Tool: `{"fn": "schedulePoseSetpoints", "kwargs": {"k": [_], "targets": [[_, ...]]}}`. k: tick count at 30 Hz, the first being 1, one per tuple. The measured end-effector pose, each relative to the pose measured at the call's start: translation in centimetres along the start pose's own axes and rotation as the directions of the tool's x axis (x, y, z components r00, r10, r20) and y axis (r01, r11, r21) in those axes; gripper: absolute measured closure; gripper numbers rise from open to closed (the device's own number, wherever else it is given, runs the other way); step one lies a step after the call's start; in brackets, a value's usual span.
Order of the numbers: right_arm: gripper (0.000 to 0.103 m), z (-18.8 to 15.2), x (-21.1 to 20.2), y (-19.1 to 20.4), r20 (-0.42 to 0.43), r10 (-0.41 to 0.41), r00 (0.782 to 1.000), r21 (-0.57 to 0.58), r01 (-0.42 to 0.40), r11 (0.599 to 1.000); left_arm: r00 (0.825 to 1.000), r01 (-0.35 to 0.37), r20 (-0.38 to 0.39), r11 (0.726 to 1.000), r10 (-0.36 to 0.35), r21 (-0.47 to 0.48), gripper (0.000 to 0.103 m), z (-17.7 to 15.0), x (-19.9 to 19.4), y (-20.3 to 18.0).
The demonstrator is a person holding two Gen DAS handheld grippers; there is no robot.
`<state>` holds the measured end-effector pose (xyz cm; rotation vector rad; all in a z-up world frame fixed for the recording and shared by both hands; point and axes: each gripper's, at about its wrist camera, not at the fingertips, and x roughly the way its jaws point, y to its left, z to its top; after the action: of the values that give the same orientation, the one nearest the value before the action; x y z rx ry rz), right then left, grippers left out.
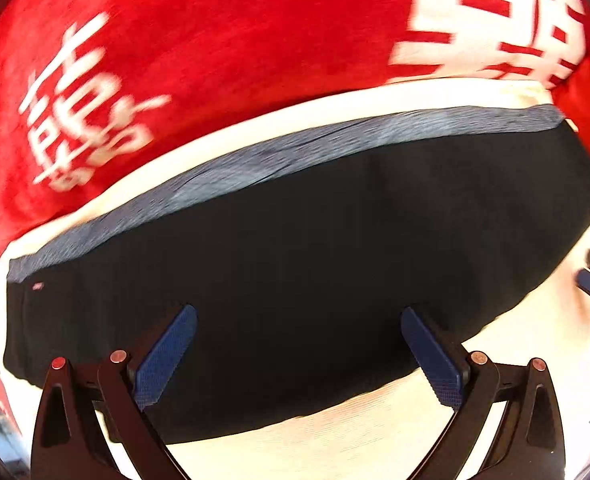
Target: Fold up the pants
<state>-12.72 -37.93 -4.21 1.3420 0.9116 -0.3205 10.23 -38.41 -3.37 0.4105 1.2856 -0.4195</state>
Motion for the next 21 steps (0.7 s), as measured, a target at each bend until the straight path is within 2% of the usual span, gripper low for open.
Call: {"fn": "schedulePoseSetpoints", "kwargs": {"k": [6,11,16,19,21], "targets": [[0.073,0.9,0.5,0.3,0.005,-0.016,1.000,-0.009,0.016,1.000,0.999,0.051,0.012,0.998,-0.051,-0.021,0.000,1.9,0.3,-3.2],[0.073,1.6,0.2,-0.6,0.023,-0.014,1.000,0.019,0.014,1.000,0.999,0.038,-0.028,0.999,-0.039,-0.019,0.000,2.4,2.6,-4.5],[0.073,3.0,0.3,-0.1,0.040,-0.005,0.999,-0.008,0.005,1.000,0.999,0.044,-0.023,0.998,-0.044,-0.035,0.000,2.7,2.7,-4.5],[0.096,3.8,0.4,1.3,0.046,-0.030,0.998,-0.071,0.033,0.997,0.999,0.029,-0.016,0.999,-0.029,-0.017,0.000,2.9,2.4,-5.1],[0.096,3.8,0.0,2.8,0.079,-0.063,0.995,-0.152,0.074,0.986,0.999,0.029,-0.016,0.999,-0.030,-0.015,0.000,3.2,2.4,-5.2]]}}
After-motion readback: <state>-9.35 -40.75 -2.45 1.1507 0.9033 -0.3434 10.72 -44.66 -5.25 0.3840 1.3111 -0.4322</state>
